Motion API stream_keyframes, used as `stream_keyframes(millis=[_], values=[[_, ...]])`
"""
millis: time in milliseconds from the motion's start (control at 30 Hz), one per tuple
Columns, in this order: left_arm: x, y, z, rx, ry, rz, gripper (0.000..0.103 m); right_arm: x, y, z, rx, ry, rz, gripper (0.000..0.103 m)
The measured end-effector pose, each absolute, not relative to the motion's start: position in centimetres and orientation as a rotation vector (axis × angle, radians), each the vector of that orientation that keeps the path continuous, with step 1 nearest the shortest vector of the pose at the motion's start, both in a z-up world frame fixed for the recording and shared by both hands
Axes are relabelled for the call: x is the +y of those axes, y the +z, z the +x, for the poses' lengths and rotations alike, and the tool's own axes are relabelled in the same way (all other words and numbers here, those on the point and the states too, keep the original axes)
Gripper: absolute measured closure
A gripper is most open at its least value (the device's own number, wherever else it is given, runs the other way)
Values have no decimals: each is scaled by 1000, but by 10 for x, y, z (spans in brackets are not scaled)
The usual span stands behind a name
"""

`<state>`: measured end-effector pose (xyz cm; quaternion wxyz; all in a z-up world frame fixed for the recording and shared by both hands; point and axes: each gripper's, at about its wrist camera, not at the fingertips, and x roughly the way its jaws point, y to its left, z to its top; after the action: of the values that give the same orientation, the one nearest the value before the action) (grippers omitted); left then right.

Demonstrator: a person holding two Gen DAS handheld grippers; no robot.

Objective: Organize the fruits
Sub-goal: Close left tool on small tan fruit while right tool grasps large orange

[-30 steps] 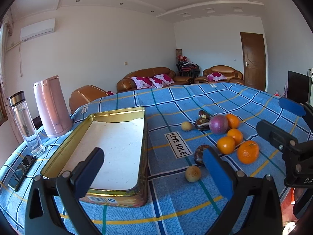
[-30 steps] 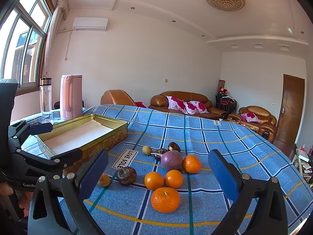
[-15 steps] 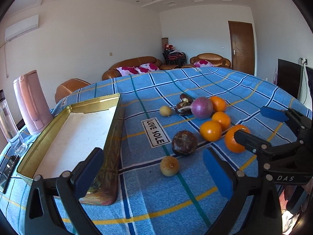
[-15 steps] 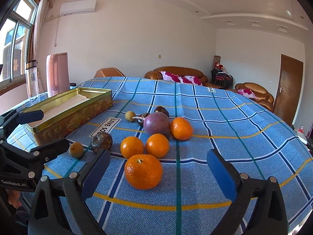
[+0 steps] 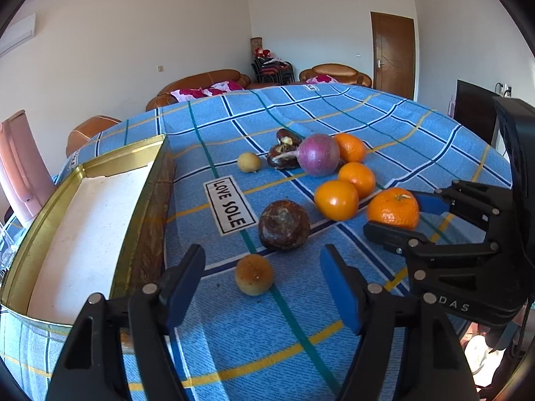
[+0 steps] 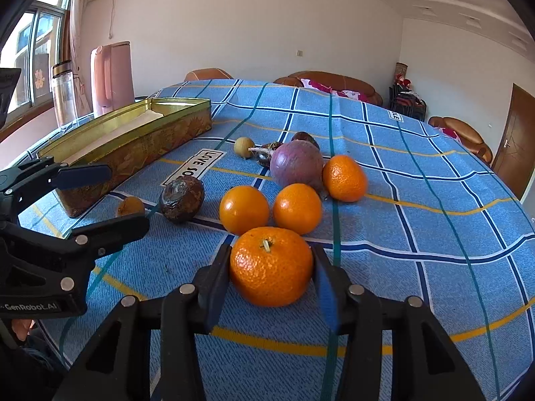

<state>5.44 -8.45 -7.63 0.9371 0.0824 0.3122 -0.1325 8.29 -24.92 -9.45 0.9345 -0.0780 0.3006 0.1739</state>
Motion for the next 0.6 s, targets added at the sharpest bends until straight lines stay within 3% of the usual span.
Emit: stream_keyframes(millis=[67,233,300,600], values=[[-87,-78,56,652,-279,174,34,-250,-94,82,612,358,-155,54],[-87,-87,66,726,-323,149,68,-254,-92,80,593,362,-123,54],[-84,-89,69,744,-342,122,76,-254,-92,79,589,364,-126,54],[-79,-86,62,707,-370,98,76,-256,-91,74,552,375,-114,54]])
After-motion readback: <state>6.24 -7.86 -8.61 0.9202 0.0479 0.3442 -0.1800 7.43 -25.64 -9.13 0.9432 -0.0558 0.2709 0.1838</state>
